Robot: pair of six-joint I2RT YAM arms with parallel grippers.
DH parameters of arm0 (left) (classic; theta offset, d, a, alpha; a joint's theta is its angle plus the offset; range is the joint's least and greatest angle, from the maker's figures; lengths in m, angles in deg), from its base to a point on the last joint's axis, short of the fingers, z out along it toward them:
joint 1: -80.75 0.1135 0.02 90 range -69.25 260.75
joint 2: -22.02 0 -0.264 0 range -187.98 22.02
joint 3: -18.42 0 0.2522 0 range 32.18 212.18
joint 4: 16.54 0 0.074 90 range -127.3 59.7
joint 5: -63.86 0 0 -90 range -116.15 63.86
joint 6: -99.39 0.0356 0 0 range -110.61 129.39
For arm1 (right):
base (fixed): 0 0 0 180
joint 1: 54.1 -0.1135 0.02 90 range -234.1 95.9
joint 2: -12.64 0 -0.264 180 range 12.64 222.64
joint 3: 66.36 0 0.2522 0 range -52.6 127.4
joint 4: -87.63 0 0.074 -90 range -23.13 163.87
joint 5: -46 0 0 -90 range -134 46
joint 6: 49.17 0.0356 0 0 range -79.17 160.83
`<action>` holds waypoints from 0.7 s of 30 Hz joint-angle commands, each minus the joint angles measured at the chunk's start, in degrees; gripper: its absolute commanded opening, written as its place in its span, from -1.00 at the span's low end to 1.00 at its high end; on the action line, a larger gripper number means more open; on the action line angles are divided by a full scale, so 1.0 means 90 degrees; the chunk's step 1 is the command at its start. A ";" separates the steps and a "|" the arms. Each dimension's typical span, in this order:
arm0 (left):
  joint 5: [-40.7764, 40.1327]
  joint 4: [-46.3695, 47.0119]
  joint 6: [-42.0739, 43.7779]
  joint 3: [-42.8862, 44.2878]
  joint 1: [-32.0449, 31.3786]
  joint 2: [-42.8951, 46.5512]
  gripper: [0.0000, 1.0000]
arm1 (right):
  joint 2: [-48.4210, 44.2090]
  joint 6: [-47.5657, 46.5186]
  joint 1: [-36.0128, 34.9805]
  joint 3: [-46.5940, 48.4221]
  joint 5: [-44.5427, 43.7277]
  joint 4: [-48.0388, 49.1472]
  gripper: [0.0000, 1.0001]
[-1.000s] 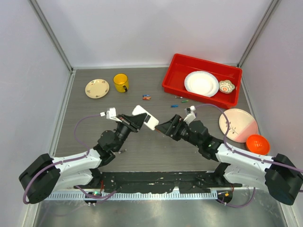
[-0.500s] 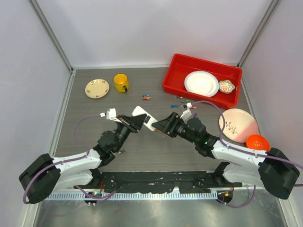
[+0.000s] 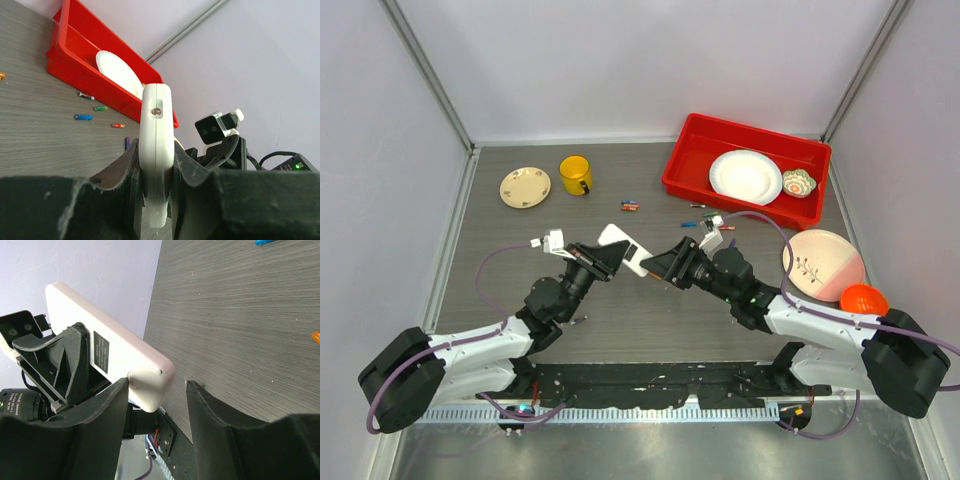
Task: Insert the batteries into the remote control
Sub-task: Remove the battery cover from the remote control.
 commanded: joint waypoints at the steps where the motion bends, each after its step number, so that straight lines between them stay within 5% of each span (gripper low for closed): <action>1: 0.0024 0.0469 0.0111 0.0002 0.0019 0.0138 -1.00 | 0.0054 -0.0083 0.0034 0.0270 0.0072 0.0355 0.08; 21: -0.0015 0.0469 0.0101 -0.0018 0.0009 0.0226 -1.00 | 0.0005 -0.0152 0.0044 0.0153 0.0111 0.0316 -0.27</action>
